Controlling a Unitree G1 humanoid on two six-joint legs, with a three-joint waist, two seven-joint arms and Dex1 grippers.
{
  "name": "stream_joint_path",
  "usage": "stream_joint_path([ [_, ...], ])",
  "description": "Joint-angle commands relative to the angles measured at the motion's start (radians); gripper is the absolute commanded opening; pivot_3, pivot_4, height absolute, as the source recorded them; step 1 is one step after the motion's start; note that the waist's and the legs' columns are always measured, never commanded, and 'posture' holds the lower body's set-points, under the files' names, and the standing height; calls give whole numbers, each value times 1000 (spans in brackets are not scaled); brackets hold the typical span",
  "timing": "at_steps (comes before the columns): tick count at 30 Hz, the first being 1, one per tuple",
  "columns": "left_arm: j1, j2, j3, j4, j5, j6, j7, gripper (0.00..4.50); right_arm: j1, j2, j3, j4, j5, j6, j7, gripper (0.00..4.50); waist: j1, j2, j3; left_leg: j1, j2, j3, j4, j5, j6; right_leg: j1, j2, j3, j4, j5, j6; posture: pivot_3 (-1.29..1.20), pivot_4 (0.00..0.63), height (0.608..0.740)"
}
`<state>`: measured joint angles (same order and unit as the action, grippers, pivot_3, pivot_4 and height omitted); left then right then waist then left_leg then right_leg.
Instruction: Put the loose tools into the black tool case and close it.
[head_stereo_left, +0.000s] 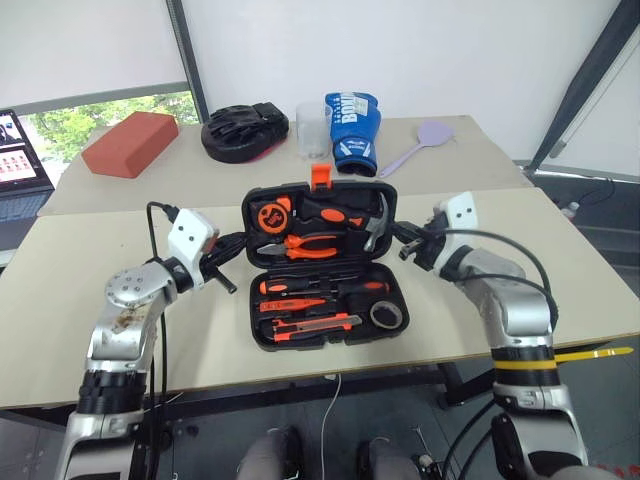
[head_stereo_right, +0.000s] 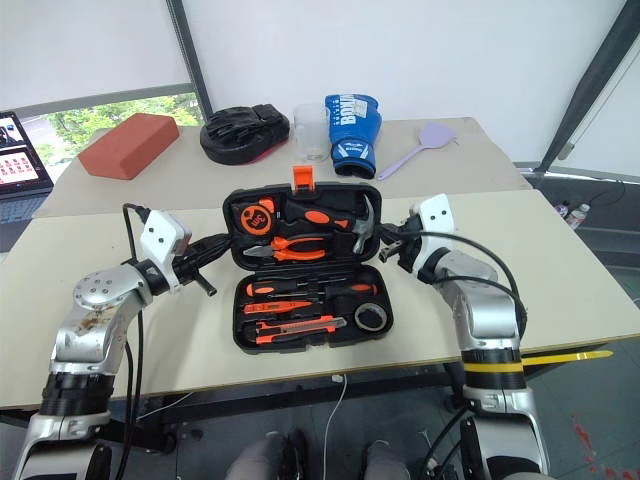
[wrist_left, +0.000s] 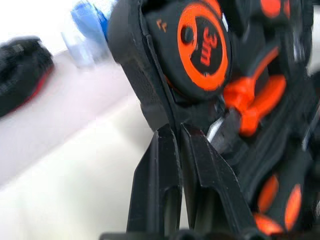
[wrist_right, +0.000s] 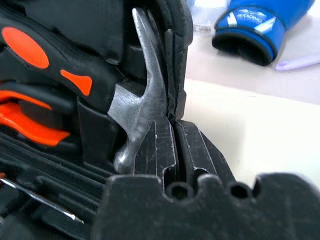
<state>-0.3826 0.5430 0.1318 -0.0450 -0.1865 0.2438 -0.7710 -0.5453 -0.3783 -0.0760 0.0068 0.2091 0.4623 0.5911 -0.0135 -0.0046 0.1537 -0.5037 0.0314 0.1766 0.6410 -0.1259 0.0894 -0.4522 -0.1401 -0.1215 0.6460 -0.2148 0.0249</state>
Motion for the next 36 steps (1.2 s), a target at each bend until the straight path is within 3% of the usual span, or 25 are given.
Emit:
stream_joint_path([
  [1, 50, 1, 8, -87, -53, 58, 8, 28, 60, 1, 42, -148, 52, -23, 61, 29, 0, 0, 0, 2, 1, 0, -1, 0, 0, 1, 0, 1, 0, 0, 0, 0, 150, 718],
  [2, 59, -3, 30, -116, -93, 110, 18, 366, 81, -6, 42, -179, 67, -8, 70, 7, 0, 0, 0, 2, 1, 0, -1, 0, 0, 1, 0, 1, -1, 0, 0, 0, 150, 718],
  [8, 153, 71, 157, -313, -337, 402, 6, 2443, 202, -128, -44, -347, 187, 103, 141, 1930, 0, 0, 0, 3, 3, 0, -3, -1, 1, -1, 0, 5, -1, -2, -4, 0, 150, 718],
  [13, 211, 153, 214, -307, -399, 489, -12, 4345, 274, -249, -101, -421, 262, 170, 197, 3678, 6, 0, 0, 5, 3, 0, -3, -1, 1, 2, 0, 3, -2, -3, -4, 0, 150, 718],
  [14, 232, 187, 202, -314, -413, 517, -44, 4436, 286, -273, -95, -428, 273, 184, 213, 3732, 7, 0, 0, 6, 3, 0, -3, -1, 2, 3, -1, 3, -3, -3, -5, 0, 150, 718],
  [19, 385, 428, 192, -283, -396, 481, -301, 4436, 448, -505, -97, -485, 338, 192, 474, 3732, 25, 0, 0, 7, 1, 2, -8, -7, 10, 2, -6, 2, -5, -6, -7, 0, 150, 718],
  [22, 337, 510, 153, -141, -324, 380, -366, 4436, 516, -594, -97, -465, 324, 127, 577, 3732, 37, 0, 0, 7, 0, 10, -14, -7, 9, -3, -9, 3, -6, -7, -6, 0, 150, 718],
  [26, 146, 506, 43, 48, -222, 260, -375, 4436, 511, -603, -60, -442, 304, 101, 581, 3732, 48, 0, 0, 9, 2, 12, -16, -7, 9, -5, -21, -2, -8, -6, -4, 0, 150, 718],
  [29, -58, 417, -65, 194, -139, 171, -357, 4500, 510, -601, -7, -445, 271, 62, 590, 2920, 56, 0, -1, 8, 2, 12, -17, -7, 9, -5, -21, -3, -12, -3, -2, 0, 150, 718],
  [30, -142, 362, -114, 257, -97, 121, -345, 3972, 507, -599, 29, -444, 242, 34, 593, 2681, 61, 0, -1, 7, 2, 13, -17, -7, 9, -5, -20, -3, -14, 0, 0, 0, 150, 718],
  [31, -215, 312, -155, 321, -59, 77, -338, 3947, 499, -596, 65, -441, 215, 13, 595, 2401, 69, -1, -1, 7, 1, 13, -18, -7, 9, -5, -20, -3, -16, 2, 2, 0, 150, 718],
  [33, -318, 234, -215, 443, 1, -13, -348, 3010, 480, -588, 121, -434, 176, -27, 607, 1547, 74, -1, -1, 3, 0, 15, -14, -7, 9, -6, -21, -4, -18, 5, 1, 0, 150, 718],
  [36, -420, 152, -288, 603, 69, -140, -387, 2052, 422, -558, 185, -407, 149, -44, 608, 690, 63, -2, -1, 0, 0, 16, -7, -6, 9, -5, -22, -4, -21, 10, 0, 0, 150, 718],
])
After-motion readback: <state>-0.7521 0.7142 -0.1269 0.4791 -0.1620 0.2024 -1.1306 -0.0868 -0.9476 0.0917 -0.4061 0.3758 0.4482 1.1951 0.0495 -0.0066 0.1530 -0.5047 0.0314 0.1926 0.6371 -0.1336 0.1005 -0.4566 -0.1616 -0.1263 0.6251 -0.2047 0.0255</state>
